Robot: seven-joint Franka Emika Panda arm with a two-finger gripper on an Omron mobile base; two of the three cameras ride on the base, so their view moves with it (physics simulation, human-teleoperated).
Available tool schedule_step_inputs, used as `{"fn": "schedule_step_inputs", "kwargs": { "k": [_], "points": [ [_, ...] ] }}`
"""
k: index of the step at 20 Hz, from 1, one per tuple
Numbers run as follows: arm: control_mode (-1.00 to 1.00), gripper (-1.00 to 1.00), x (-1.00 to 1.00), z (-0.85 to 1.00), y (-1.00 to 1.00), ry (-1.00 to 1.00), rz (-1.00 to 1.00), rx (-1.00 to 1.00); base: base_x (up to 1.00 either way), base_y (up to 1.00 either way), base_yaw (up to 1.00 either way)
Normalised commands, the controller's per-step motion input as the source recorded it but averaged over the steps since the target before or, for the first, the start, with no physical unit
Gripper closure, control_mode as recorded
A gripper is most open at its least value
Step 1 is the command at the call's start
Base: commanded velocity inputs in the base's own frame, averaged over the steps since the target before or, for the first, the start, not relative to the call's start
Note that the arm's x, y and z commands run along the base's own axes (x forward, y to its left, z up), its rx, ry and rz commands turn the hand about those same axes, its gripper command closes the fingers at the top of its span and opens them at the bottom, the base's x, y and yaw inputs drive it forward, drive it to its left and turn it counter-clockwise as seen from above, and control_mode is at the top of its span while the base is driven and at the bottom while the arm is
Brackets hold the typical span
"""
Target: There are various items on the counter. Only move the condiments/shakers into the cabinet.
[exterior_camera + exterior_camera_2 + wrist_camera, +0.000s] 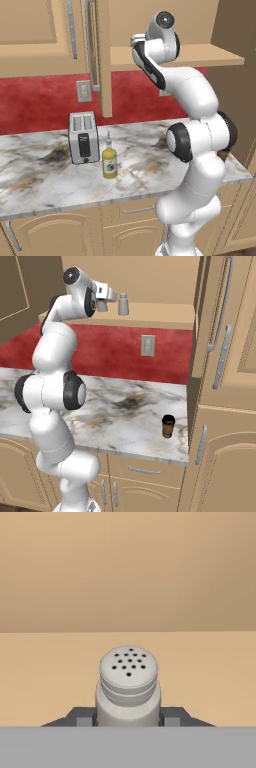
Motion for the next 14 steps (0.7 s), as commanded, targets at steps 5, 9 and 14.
{"fn": "schedule_step_inputs", "kwargs": {
  "k": [5,9,14],
  "points": [
    [-1.00,-1.00,0.03,-0.01,0.00,0.00,0.00,0.00,0.00,0.00,0.00],
    [-1.00,-1.00,-0.26,-0.02,0.00,0.00,0.00,0.00,0.00,0.00,0.00],
    [-1.00,-1.00,-0.86,-0.13,0.00,-0.03,0.00,0.00,0.00,0.00,0.00]
  ]
}}
